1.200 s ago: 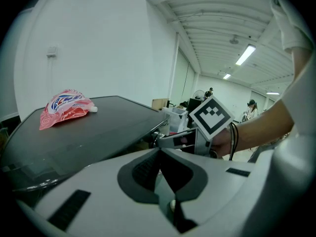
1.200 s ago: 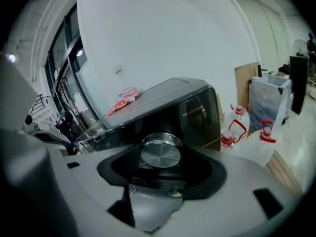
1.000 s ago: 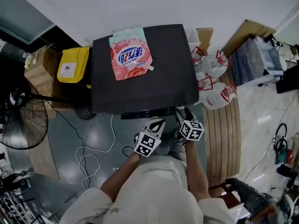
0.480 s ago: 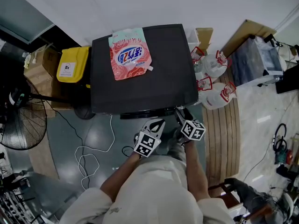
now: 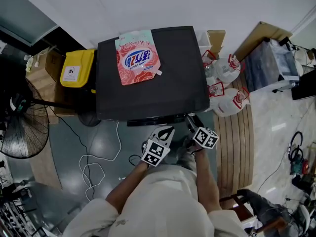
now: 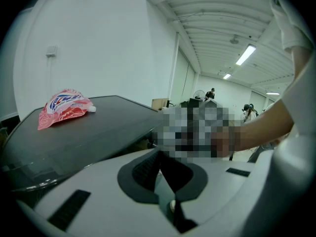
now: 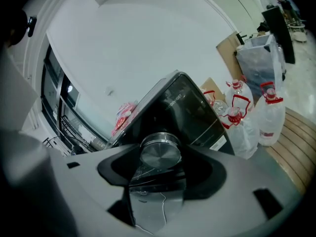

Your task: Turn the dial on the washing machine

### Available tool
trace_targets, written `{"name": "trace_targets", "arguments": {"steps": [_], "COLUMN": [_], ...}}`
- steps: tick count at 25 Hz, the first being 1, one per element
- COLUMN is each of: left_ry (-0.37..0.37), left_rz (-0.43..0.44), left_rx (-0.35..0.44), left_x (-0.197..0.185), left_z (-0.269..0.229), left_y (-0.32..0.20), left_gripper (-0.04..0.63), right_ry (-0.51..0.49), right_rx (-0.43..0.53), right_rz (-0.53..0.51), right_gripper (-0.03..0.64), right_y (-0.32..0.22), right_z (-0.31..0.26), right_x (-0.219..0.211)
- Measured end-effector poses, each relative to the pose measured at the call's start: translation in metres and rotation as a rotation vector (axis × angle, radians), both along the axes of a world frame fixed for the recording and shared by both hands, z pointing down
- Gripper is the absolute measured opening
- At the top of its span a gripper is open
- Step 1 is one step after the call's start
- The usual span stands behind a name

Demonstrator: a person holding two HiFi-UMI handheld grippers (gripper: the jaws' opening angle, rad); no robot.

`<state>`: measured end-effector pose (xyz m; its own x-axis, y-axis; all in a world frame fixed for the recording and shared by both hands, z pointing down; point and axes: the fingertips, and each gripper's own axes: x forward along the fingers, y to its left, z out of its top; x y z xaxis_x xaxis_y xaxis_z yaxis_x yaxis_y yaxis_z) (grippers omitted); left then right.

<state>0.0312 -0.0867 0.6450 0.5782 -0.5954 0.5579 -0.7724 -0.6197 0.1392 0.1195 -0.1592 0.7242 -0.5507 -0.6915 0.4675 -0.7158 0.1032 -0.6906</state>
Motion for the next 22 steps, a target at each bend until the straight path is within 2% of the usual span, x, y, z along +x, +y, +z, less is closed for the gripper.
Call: {"name": "trace_targets", "arguments": {"steps": [22], "left_ry": [-0.004], "left_rz": [0.004], "left_rx": [0.005], "left_x": [0.0016], "left_z": [0.0012], "left_y": [-0.0011], "left_gripper": [0.012], "right_ry": [-0.269], "right_rx": [-0.067], "right_rz": [0.086], "right_gripper": [0.268], "right_y": [0.0008], "right_z": [-0.0020], "right_x": [-0.0040]}}
